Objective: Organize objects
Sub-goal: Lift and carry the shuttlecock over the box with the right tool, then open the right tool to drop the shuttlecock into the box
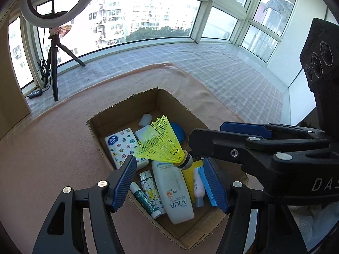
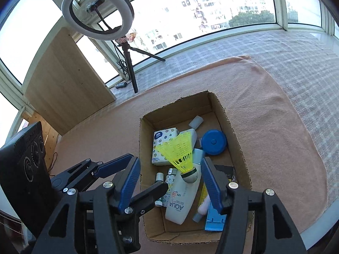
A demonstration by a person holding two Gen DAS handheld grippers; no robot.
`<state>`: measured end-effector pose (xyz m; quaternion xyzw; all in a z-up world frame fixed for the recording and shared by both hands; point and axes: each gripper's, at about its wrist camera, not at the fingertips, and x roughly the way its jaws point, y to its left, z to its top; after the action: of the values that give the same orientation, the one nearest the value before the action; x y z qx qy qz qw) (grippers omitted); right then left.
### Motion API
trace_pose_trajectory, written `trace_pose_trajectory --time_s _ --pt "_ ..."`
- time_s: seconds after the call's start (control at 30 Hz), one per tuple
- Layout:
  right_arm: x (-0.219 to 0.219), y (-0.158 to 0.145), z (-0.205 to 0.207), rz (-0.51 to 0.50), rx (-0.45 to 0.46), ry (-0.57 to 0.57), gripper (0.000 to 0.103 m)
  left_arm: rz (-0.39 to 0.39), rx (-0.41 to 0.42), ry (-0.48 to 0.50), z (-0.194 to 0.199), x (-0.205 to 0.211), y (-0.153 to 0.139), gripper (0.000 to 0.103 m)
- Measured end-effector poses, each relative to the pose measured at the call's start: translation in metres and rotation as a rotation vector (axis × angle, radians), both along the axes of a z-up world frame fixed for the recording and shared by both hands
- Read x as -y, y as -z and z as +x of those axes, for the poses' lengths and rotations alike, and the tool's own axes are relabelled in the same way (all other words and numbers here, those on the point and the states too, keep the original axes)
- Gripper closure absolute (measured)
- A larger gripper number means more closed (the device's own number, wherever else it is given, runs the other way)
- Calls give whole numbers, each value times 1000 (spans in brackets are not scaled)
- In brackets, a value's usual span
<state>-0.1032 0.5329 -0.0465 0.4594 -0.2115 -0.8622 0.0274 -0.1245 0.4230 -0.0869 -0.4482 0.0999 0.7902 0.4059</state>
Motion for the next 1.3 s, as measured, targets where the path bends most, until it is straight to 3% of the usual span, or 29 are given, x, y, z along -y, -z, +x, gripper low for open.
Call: trace_pose_trajectory --time_s 0.3,0.57,0.97,1.3 --pt "2 -3 2 24 1 13 46 -3 -5 -10 2 10 -2 34" --pt "21 -6 2 40 3 5 45 -5 -15 -53 -1 44 -8 34" --pt "91 -14 9 58 -11 -59 45 4 2 -202 -1 153 -25 34" --pt "173 -31 14 85 -43 -172 45 -15 -34 -316 7 253 -42 34"
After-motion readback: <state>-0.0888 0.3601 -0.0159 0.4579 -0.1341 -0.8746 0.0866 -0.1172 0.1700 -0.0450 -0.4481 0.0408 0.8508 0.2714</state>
